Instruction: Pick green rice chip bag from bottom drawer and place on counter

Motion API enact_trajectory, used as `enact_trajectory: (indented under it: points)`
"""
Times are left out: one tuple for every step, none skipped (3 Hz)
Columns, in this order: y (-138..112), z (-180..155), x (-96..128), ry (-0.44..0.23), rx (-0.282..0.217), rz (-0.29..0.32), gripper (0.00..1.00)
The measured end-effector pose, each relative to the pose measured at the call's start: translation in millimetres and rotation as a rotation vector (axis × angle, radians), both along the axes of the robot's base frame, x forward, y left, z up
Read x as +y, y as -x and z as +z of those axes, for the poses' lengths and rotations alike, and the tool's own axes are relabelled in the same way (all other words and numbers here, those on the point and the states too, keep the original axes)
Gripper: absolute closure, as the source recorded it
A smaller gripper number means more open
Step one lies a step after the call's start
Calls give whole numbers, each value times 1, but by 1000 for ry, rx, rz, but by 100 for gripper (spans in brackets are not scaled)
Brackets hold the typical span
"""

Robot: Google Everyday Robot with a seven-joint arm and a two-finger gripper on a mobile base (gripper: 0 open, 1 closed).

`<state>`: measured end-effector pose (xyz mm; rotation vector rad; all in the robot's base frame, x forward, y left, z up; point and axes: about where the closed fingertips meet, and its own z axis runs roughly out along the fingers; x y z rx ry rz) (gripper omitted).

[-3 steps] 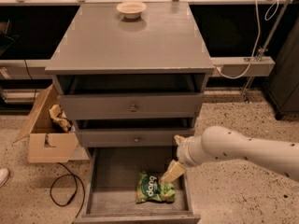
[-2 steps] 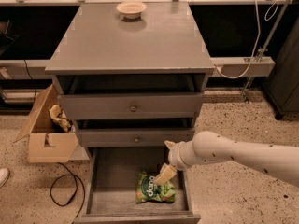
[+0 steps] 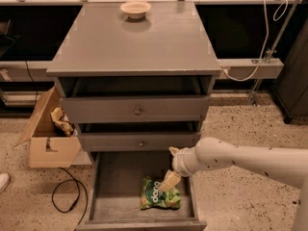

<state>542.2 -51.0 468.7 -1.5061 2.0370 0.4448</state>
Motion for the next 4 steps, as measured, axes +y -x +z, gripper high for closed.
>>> enact_trajectory:
  points:
    - [-19, -50, -12, 42, -14, 39, 0]
    - [-36, -129, -21, 81, -18, 78, 0]
    - [-42, -171, -28, 84, -15, 90, 0]
    - [-43, -221, -37, 96, 10, 91, 0]
